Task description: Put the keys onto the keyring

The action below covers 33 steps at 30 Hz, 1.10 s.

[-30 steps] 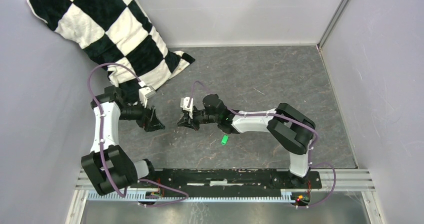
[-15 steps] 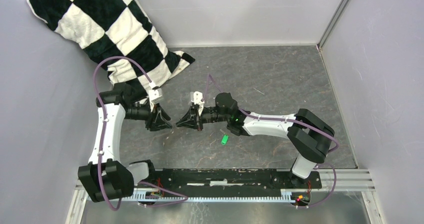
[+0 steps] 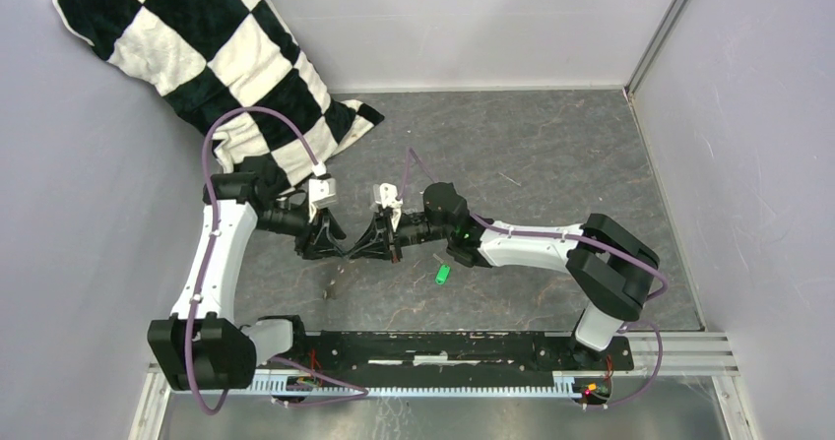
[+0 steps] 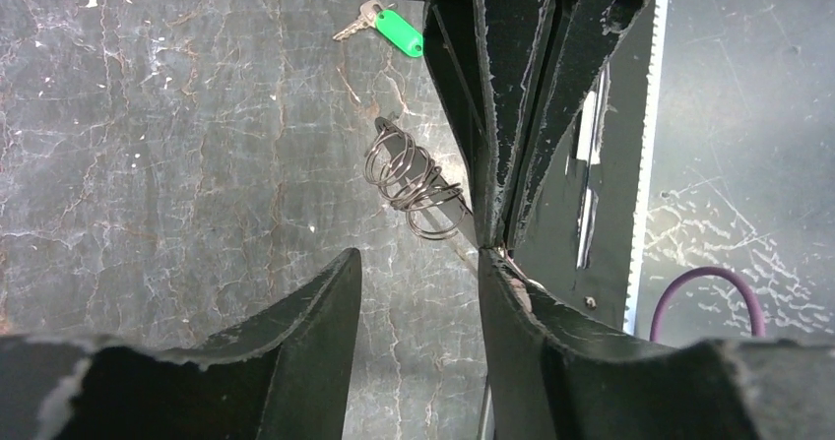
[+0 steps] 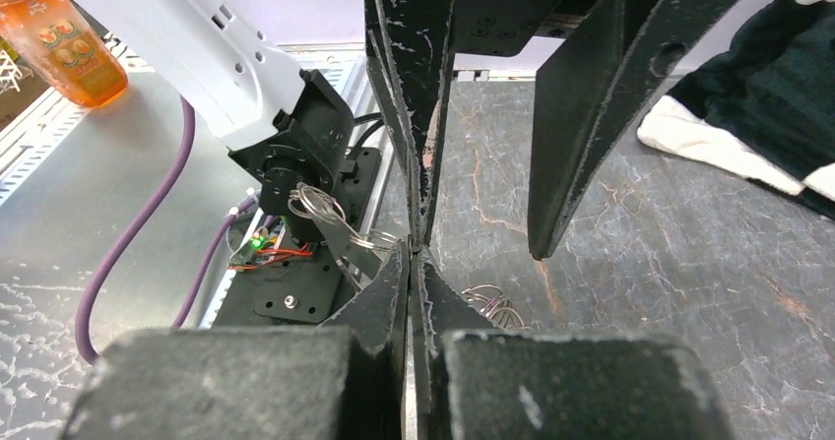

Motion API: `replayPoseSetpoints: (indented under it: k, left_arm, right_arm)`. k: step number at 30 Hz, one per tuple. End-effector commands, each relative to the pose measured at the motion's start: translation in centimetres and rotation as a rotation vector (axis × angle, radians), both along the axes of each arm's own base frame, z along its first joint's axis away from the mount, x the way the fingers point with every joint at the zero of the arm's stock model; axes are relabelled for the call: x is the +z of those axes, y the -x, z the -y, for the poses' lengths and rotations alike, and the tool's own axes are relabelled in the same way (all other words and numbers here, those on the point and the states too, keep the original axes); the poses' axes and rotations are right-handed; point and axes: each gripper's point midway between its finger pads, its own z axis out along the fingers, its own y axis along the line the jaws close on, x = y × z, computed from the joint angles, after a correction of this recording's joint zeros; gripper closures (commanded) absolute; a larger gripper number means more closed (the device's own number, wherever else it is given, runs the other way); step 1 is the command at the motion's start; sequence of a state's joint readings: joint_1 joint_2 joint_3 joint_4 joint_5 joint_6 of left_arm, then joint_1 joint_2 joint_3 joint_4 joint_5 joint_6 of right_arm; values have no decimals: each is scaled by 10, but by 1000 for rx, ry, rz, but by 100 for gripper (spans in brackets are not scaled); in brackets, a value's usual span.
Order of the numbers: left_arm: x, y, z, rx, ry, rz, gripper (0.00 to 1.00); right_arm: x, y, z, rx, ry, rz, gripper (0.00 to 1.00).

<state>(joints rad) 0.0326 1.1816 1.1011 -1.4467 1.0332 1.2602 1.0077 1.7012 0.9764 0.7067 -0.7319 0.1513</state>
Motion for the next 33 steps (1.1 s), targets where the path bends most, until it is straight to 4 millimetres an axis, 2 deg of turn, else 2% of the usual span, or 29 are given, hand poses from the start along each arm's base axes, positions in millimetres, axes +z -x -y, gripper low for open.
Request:
replayPoseSetpoints:
  k: [1, 8, 16, 22, 25, 29, 33]
  left_arm:
    - [7, 11, 5, -17, 8, 18, 42]
    - [8, 22, 13, -106, -31, 52, 29]
    - [1, 29, 14, -155, -82, 57, 27]
    - [10, 28, 17, -147, -57, 70, 31]
    - [15, 35, 25, -142, -4, 32, 34]
    - [18, 41, 32, -163, 39, 15, 40]
    - [18, 34, 32, -151, 32, 35, 49]
  right_arm:
    - [31, -1, 1, -9, -65, 78, 99]
    - [21, 0, 11, -25, -16, 117, 99]
    - [14, -2, 22, -46, 38, 170, 99]
    - [14, 0, 30, -59, 43, 188, 99]
    - [20, 2, 29, -57, 25, 178, 99]
    - [31, 3, 26, -46, -7, 164, 99]
    - [35, 7, 24, -26, -27, 154, 99]
